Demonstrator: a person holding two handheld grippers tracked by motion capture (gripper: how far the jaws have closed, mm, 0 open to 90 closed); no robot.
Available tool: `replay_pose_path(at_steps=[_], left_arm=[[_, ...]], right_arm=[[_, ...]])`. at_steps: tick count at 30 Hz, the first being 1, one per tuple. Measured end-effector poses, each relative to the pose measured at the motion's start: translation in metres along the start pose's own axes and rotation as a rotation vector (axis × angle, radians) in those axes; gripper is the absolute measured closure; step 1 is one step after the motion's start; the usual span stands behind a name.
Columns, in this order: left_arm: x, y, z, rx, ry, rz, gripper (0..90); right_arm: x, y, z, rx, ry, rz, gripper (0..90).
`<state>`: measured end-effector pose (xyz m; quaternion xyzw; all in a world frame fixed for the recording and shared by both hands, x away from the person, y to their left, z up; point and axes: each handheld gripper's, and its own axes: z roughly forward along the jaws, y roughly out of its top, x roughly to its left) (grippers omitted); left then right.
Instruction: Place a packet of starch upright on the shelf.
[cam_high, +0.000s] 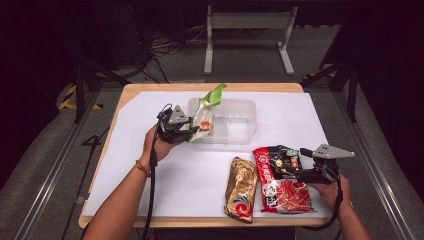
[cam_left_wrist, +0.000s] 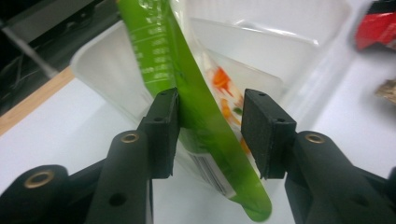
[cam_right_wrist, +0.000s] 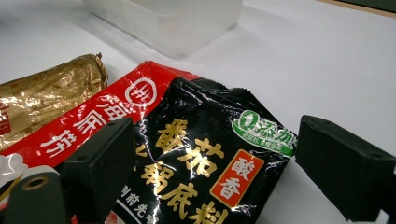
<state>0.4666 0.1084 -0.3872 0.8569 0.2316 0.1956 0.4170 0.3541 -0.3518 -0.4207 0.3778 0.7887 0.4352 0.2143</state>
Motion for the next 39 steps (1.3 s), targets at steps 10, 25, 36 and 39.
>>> replay_pose_path(at_steps=[10,25,36,39], left_arm=[[-0.003,0.004,0.010,0.089,-0.027,0.064,64.2],[-0.010,0.026,0.027,0.174,0.022,0.217,76.8],[0.003,0.017,0.044,0.199,-0.001,0.162,77.7],[0.003,0.016,0.045,0.201,-0.002,0.158,77.6]], right_arm=[[0.000,0.000,0.001,0.003,0.000,0.004,12.9],[0.000,-0.001,0.002,0.006,0.001,-0.001,13.1],[0.000,-0.001,0.002,0.008,0.005,0.002,13.0],[0.000,-0.001,0.002,0.006,0.005,0.001,13.0]])
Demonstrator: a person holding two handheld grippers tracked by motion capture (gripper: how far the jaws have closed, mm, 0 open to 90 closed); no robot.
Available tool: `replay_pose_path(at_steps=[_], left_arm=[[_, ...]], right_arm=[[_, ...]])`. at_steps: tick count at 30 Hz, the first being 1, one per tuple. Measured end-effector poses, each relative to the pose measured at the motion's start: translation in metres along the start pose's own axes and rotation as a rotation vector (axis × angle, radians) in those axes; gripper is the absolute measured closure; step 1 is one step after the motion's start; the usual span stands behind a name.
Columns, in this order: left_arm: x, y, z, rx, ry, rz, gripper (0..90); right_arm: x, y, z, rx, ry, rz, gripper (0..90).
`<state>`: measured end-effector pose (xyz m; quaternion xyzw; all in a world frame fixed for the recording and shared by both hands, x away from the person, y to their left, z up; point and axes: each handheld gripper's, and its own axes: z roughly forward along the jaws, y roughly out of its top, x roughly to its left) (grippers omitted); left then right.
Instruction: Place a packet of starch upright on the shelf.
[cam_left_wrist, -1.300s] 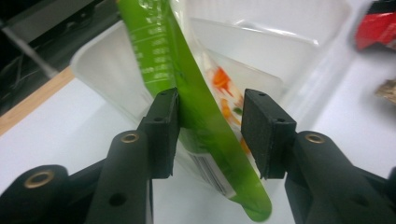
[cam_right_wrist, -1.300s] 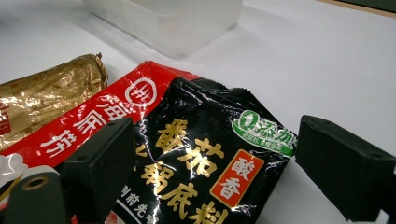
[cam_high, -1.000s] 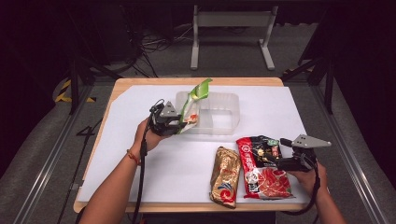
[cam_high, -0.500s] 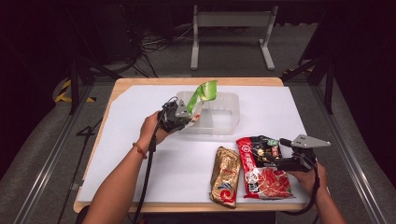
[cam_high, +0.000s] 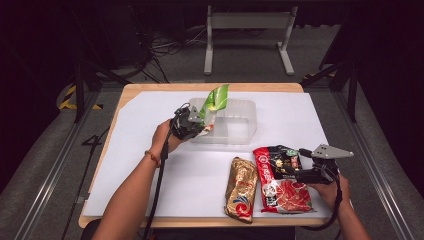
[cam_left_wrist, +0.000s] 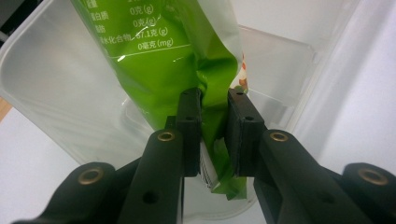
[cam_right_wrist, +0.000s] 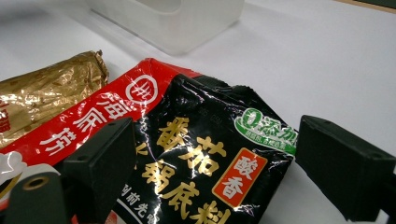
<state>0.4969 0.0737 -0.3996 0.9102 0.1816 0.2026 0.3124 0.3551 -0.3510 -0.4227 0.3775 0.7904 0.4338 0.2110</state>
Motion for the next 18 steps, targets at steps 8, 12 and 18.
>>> replay_pose_path(at_steps=[8,12,18], left_arm=[[-0.005,-0.004,-0.005,-0.027,0.012,-0.003,74.2],[-0.006,-0.010,-0.015,-0.085,-0.023,-0.035,64.1],[-0.008,-0.015,-0.032,-0.220,-0.072,-0.072,50.5]], right_arm=[[0.000,0.000,-0.001,0.000,0.001,-0.001,12.9],[-0.002,0.000,-0.001,-0.007,0.007,0.015,13.2],[0.000,0.002,-0.002,-0.012,0.022,0.020,13.3]])
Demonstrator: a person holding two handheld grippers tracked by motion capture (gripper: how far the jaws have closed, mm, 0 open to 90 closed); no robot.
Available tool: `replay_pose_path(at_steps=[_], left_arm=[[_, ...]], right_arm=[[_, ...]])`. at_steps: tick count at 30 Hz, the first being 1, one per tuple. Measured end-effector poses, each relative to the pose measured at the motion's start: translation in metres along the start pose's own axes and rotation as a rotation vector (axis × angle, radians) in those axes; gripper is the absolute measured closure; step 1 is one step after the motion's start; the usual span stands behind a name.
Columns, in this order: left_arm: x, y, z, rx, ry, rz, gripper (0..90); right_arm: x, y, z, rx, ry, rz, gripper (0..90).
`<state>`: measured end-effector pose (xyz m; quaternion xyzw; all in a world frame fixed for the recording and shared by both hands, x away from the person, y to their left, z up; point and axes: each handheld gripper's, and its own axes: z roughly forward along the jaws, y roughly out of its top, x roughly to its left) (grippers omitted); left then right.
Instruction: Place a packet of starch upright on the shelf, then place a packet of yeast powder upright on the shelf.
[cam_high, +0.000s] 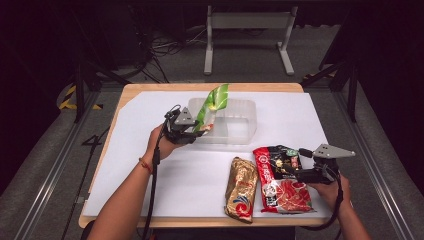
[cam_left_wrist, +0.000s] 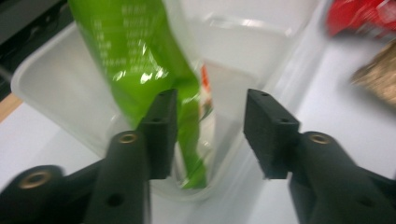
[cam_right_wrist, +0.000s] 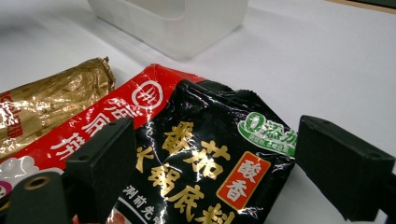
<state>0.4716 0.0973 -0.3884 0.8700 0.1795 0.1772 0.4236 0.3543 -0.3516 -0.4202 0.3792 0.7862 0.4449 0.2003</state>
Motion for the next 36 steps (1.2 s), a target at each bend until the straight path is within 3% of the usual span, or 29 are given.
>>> replay_pose_path(at_steps=[3,8,12,16,19,20,23,29,36], left_arm=[[-0.005,0.000,-0.007,-0.016,0.005,-0.004,36.3],[-0.015,-0.007,-0.023,-0.029,-0.012,-0.009,28.5],[-0.022,-0.016,-0.038,-0.041,0.019,-0.011,26.0],[-0.026,-0.031,-0.049,-0.079,0.024,-0.033,23.6],[-0.028,-0.042,-0.052,-0.051,0.019,-0.020,21.6],[-0.028,-0.048,-0.053,-0.039,-0.011,-0.034,21.8],[-0.028,-0.057,-0.056,-0.018,-0.023,-0.051,19.4],[-0.027,-0.079,-0.066,0.010,-0.022,-0.100,15.6],[-0.035,-0.097,-0.076,0.023,-0.022,-0.107,13.7]], right_arm=[[0.000,0.001,-0.001,-0.001,0.006,-0.001,13.4],[0.000,0.003,-0.002,-0.008,0.029,0.011,15.4],[0.001,0.007,-0.003,0.001,0.058,0.017,12.8],[0.005,0.011,-0.001,0.020,0.080,0.006,10.0],[0.008,0.012,0.000,0.025,0.086,-0.002,8.7],[0.009,0.012,0.000,0.029,0.086,-0.006,8.7],[0.010,0.012,0.000,0.040,0.093,-0.008,8.7],[0.012,0.012,0.001,0.054,0.119,-0.018,10.2],[0.019,0.014,0.004,0.065,0.161,-0.049,15.7]])
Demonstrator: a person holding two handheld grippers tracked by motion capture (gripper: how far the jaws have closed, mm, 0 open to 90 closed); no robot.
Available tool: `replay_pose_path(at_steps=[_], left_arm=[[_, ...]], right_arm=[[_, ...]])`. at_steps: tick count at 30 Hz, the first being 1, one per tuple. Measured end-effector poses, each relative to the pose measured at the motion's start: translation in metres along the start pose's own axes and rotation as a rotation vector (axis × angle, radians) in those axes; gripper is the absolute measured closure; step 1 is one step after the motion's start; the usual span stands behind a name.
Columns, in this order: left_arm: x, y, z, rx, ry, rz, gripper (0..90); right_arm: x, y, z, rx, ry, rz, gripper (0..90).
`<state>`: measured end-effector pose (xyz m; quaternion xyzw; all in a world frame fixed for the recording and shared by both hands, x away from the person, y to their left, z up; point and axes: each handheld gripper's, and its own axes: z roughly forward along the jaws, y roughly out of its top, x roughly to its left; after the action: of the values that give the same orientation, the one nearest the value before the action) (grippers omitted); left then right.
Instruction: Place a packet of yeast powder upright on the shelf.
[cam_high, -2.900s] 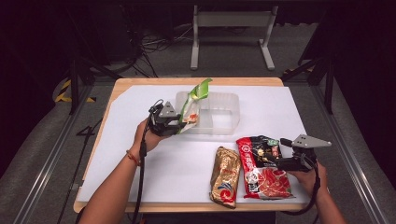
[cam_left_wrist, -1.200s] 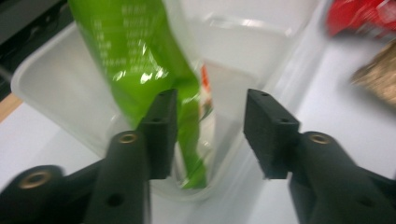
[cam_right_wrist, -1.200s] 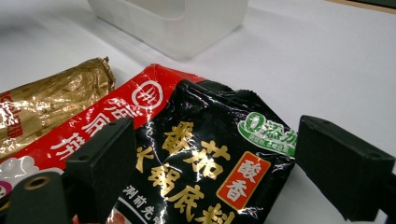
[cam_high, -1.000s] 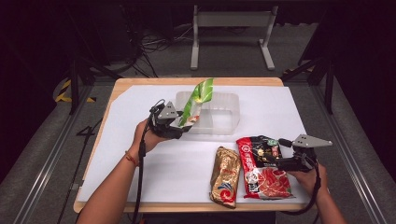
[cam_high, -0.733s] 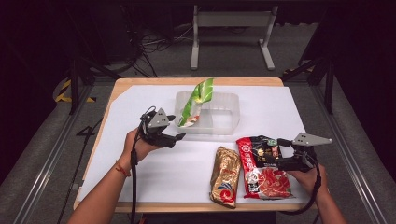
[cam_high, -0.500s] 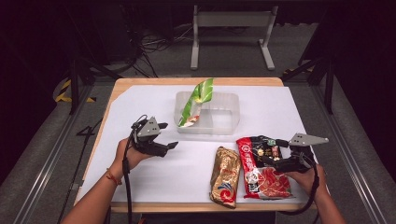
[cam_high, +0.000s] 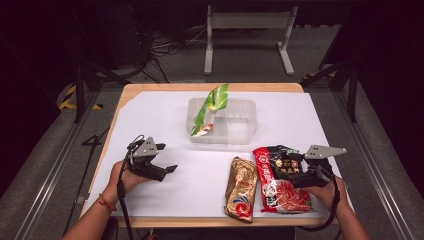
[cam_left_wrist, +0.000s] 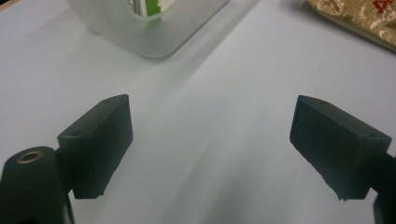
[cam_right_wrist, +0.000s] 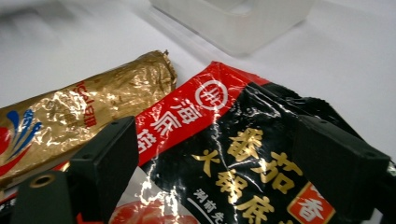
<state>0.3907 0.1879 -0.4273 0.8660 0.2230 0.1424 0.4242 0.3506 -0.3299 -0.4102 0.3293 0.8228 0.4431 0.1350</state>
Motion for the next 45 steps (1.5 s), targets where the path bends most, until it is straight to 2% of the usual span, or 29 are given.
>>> replay_pose_path(at_steps=[2,5,8,15,17,20,24,27,28,34,36,39,45], left_arm=[[-0.001,-0.005,-0.001,0.006,0.012,-0.016,11.0],[-0.002,-0.014,-0.003,0.013,0.004,-0.045,10.0],[-0.004,-0.018,-0.007,0.009,0.007,-0.038,10.3],[-0.010,-0.015,-0.008,-0.017,-0.009,-0.029,11.1],[-0.010,-0.014,-0.010,-0.033,-0.009,-0.031,11.6],[-0.009,-0.013,-0.012,-0.050,-0.009,-0.040,11.8],[-0.007,-0.014,-0.013,-0.045,0.002,-0.039,12.1],[-0.007,-0.014,-0.013,-0.049,0.006,-0.039,12.1],[-0.007,-0.013,-0.013,-0.048,0.007,-0.037,12.1],[-0.007,-0.014,-0.011,-0.033,0.007,-0.022,11.9],[-0.007,-0.014,-0.011,-0.034,0.007,-0.018,12.6],[-0.008,-0.014,-0.011,-0.033,0.003,-0.016,12.9],[-0.008,-0.014,-0.011,-0.030,-0.005,-0.015,13.4]], right_arm=[[0.000,0.000,0.002,0.001,0.011,-0.003,18.9],[0.003,0.002,0.004,0.002,0.029,-0.012,21.3],[0.008,0.005,0.005,0.000,0.059,-0.024,22.6],[0.023,0.020,0.017,0.020,0.102,-0.059,28.2],[0.029,0.030,0.025,0.046,0.107,-0.073,30.7],[0.034,0.039,0.032,0.054,0.143,-0.083,31.0],[0.038,0.048,0.045,0.082,0.183,-0.084,30.9],[0.037,0.056,0.059,0.120,0.194,-0.093,30.7],[0.037,0.056,0.059,0.120,0.194,-0.093,30.7],[0.034,0.061,0.084,0.198,0.210,-0.095,36.6],[0.033,0.060,0.087,0.211,0.192,-0.087,36.9],[0.031,0.059,0.089,0.213,0.196,-0.078,37.6],[0.031,0.057,0.098,0.258,0.174,-0.075,37.0]])
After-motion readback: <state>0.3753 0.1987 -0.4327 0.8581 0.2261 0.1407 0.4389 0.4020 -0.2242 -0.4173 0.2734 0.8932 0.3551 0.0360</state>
